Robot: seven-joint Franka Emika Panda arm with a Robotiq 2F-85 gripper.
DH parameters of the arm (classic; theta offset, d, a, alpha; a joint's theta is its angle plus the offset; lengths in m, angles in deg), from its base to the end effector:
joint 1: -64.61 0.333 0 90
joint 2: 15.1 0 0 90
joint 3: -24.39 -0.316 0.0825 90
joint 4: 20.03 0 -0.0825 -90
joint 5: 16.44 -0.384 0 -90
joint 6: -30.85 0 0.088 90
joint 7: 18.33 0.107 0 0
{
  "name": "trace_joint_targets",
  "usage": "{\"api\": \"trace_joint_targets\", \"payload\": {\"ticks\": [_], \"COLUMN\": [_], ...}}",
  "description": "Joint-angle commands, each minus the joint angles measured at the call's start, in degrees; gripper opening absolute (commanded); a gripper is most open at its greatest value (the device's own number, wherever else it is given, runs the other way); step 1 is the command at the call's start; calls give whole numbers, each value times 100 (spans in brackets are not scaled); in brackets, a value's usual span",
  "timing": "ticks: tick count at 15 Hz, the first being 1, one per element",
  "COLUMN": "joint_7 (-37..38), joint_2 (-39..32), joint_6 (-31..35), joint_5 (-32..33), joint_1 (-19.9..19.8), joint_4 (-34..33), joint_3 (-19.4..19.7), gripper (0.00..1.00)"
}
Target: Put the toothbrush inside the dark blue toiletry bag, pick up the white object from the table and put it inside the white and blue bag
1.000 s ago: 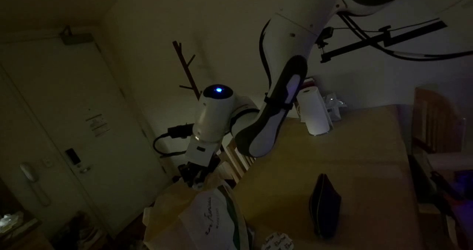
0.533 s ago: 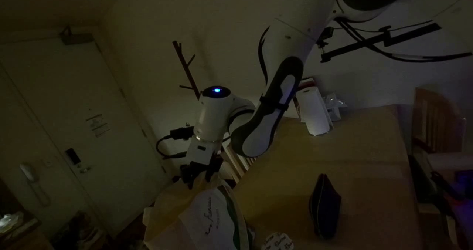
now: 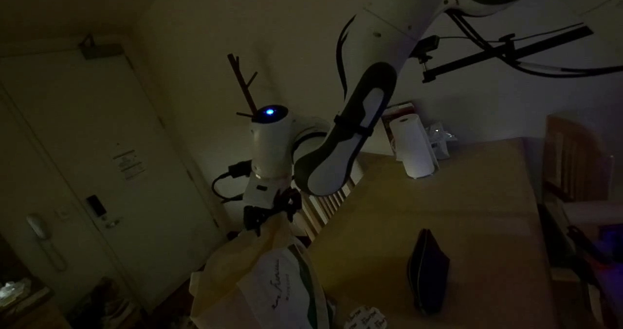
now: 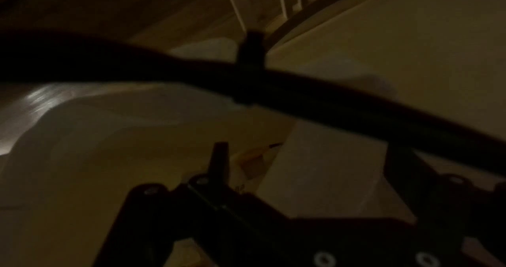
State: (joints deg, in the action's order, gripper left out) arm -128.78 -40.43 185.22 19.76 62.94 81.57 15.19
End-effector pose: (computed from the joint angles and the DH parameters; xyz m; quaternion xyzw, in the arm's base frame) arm 0.6830 0.0973 0.3637 0.2869 0.9135 0.0150 0.2879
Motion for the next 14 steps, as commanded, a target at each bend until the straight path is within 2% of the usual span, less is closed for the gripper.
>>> {"api": "trace_joint_targets", "payload": {"ticks": [1, 5, 7, 9, 13, 14], "joint_7": [495, 675, 695, 686, 782, 628], "joint_2": [727, 1187, 1343, 1487, 1904, 1511], "joint_6": [-1153, -2055, -2392, -2681, -2478, -2656], "joint_5": [-7, 56, -192, -598, -1834, -1441], "joint_1": [506, 731, 729, 695, 551, 658], "joint_4": [266, 306, 405, 670, 1654, 1063], "joint_3": [414, 433, 362, 306, 296, 335], "gripper": [100, 100, 100, 100, 100, 100]}}
